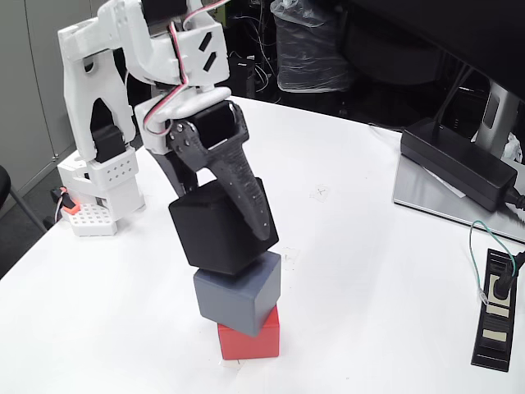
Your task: Stack the three blocks in an ordered color.
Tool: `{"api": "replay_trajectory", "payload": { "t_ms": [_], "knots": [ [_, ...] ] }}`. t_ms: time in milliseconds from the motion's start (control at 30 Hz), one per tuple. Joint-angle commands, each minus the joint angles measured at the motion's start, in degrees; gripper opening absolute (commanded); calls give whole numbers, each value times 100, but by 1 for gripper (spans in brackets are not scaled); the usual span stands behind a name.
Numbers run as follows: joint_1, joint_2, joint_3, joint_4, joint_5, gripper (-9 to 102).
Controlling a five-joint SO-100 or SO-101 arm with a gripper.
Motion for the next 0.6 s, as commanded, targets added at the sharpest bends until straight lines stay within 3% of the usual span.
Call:
{"api": "replay_trajectory", "payload": {
  "t_ms": [0,400,567],
  "knots": [
    [53,0,-26,0,-53,-1],
    [53,0,-26,0,-53,-1],
    [53,0,-26,0,-53,9]
  ]
}}
